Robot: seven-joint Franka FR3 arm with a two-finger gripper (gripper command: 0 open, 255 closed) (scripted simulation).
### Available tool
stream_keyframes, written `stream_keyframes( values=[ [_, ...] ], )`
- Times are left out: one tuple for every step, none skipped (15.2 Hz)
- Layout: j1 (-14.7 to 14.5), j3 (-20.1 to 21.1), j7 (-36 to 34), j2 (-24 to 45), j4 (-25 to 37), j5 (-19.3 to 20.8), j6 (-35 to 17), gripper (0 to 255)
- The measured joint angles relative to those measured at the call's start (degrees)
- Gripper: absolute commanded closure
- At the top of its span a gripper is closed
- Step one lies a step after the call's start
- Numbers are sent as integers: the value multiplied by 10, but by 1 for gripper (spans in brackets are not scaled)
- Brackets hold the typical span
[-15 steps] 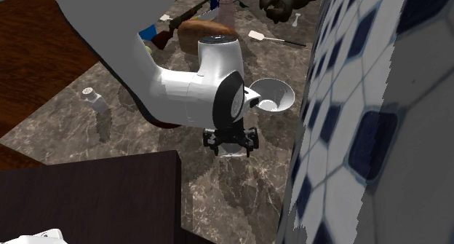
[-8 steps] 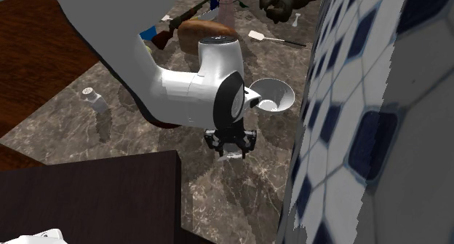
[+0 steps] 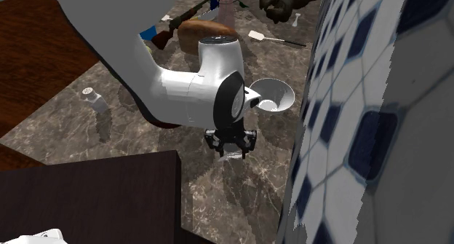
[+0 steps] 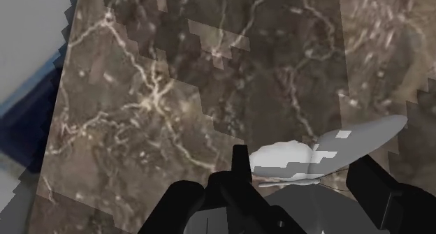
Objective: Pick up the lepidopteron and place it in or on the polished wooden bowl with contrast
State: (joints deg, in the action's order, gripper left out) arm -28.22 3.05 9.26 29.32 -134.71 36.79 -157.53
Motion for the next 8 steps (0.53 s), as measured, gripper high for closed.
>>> stream_keyframes(
  values=[
    [1, 2, 2, -4, -1, -2, 3, 255],
    [4, 5, 6, -11, -5, -6, 7, 255],
    [6, 9, 10, -19, -8, -10, 11, 255],
    [9, 13, 15, -26, -9, -15, 17, 255],
    [11, 16, 19, -33, -12, -20, 21, 255],
    [13, 20, 23, -41, -15, -25, 27, 255],
    [18, 24, 30, -50, -18, -31, 33, 255],
    [20, 28, 35, -59, -21, -35, 37, 255]
  ],
)
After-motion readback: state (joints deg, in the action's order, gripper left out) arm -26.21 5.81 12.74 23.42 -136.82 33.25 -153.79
